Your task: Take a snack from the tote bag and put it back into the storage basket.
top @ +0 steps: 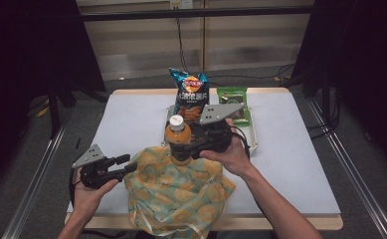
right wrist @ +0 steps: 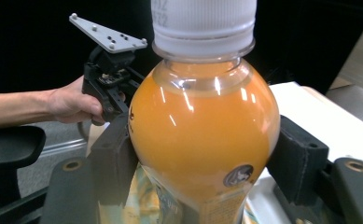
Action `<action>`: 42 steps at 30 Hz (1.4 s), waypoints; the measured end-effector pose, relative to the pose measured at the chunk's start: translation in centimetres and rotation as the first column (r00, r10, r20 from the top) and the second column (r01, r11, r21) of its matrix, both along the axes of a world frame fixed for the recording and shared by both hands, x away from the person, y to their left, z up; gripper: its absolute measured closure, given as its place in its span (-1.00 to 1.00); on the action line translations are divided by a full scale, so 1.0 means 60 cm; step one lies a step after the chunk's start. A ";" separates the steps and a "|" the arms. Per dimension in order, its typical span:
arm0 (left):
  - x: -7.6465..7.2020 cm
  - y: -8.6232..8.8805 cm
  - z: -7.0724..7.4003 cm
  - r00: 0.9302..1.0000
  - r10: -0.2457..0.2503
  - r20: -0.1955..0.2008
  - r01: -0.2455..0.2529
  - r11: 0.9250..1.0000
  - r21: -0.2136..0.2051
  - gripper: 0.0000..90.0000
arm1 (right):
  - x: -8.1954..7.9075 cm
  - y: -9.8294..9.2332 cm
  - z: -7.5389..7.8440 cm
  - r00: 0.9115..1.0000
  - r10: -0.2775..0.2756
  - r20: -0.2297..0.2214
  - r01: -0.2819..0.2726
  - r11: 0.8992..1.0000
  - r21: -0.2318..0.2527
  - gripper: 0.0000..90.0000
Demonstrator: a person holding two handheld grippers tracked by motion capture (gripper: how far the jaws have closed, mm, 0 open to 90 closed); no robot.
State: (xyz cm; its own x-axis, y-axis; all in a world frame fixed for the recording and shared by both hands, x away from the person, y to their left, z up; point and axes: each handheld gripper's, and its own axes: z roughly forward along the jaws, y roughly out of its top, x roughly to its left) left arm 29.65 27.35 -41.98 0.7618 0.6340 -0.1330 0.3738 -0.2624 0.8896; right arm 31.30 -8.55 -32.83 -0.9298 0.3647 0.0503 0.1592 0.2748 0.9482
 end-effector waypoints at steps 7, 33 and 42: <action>0.034 -0.041 -0.005 0.998 -0.059 -0.028 0.060 0.998 0.018 -0.23 | 0.005 -0.057 0.009 0.997 -0.079 0.013 0.078 0.997 0.027 -0.31; 0.009 -0.017 -0.079 0.978 -0.134 -0.162 0.158 0.976 0.148 1.00 | 0.055 -0.208 -0.063 0.944 -0.329 -0.037 0.328 0.944 -0.023 -0.31; 0.001 -0.011 -0.065 0.986 -0.108 -0.124 0.114 0.993 0.040 0.57 | 0.084 -0.228 -0.091 0.931 -0.362 -0.055 0.359 0.932 -0.054 -0.31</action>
State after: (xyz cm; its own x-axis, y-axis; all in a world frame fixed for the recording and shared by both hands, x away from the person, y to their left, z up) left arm 29.73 26.71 -45.90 0.8079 0.5539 -0.2013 0.4446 -0.3486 0.8251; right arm 36.37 -22.24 -38.27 -0.7309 0.6776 0.0814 0.3138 0.2278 0.9218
